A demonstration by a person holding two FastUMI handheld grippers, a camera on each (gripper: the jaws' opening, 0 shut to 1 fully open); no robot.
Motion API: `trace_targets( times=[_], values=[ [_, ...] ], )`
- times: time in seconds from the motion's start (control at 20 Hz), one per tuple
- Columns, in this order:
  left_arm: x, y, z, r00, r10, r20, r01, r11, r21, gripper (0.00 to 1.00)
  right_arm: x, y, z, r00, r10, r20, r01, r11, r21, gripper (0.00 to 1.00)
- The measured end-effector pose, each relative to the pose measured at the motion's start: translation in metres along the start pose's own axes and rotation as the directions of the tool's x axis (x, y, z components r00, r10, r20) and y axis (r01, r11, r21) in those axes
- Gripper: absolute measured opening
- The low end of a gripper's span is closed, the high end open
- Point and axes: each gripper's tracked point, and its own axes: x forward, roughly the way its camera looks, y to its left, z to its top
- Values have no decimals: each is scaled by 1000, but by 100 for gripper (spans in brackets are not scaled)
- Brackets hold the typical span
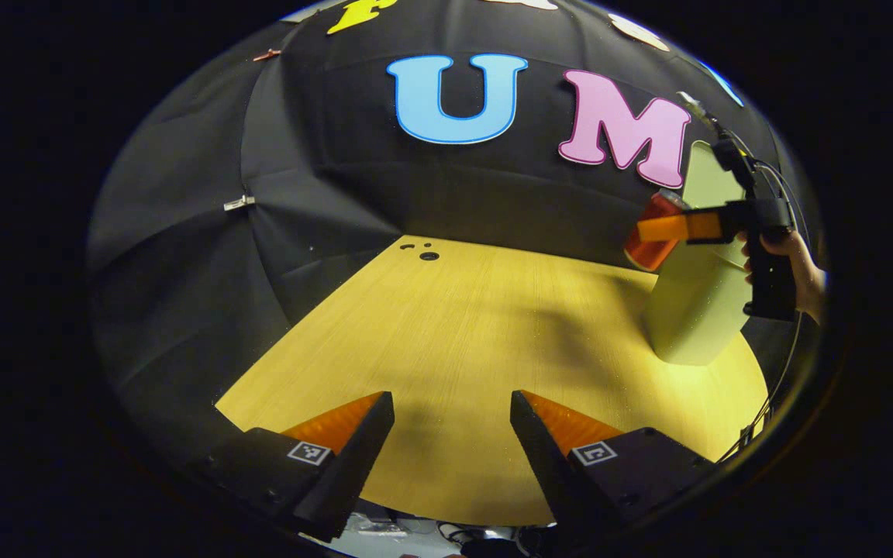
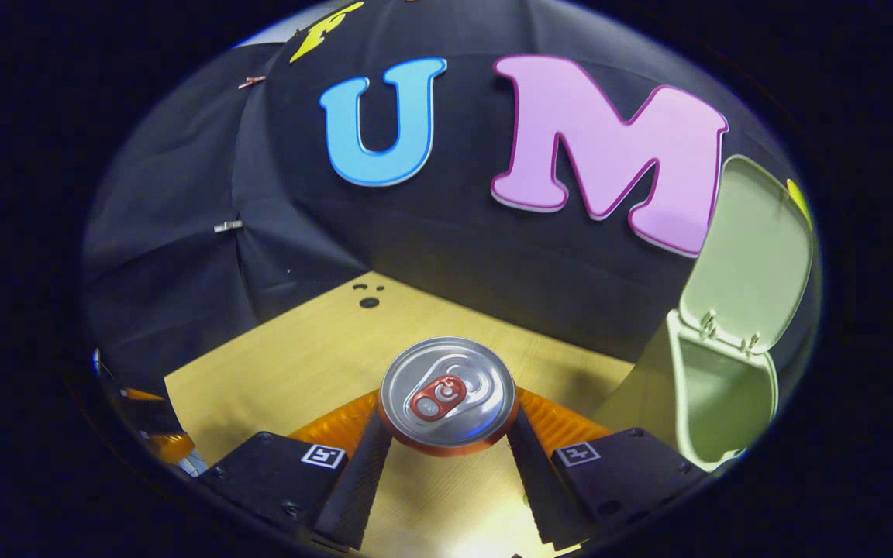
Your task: Press the lid of the desktop garbage bin to open it, pick up the crumpled paper on the desktop and throw it into the bin, then pick up the pop can on the desktop and drop it into the bin, and finally close the garbage bin lid.
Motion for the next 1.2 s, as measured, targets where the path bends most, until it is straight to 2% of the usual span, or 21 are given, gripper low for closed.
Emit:
trace_targets(
  times=[0.1, 0.3, 0.55, 0.8, 0.95, 1.0, 1.2],
  values=[
    [0, -1, 1, 1000, -16, 3, 16, 1000, -26, 97, -11, -5, 24, 999, -5, 46, 5, 1000, 1, 83],
    [7, 2, 3, 1000, -22, 13, 21, 1000, 18, 97, -35, -23, 57, 993, -45, 110, 45, 999, 5, 82],
    [18, -7, 10, 998, -65, 12, 65, 998, -13, 97, -60, -69, 84, 975, -144, 168, 142, 990, 27, 83],
    [26, -6, 23, 995, -94, 34, 95, 995, -31, 97, -88, -127, 95, 937, -296, 185, 287, 955, 72, 83],
    [29, 7, 32, 994, -94, 49, 95, 995, -25, 97, -104, -144, 93, 917, -363, 166, 344, 929, 132, 82],
    [31, 11, 34, 994, -98, 52, 100, 994, -34, 97, -111, -156, 93, 901, -402, 164, 382, 913, 142, 82],
    [34, 30, 36, 993, -102, 52, 105, 993, -58, 96, -123, -183, 80, 863, -485, 141, 466, 872, 148, 82]
  ],
)
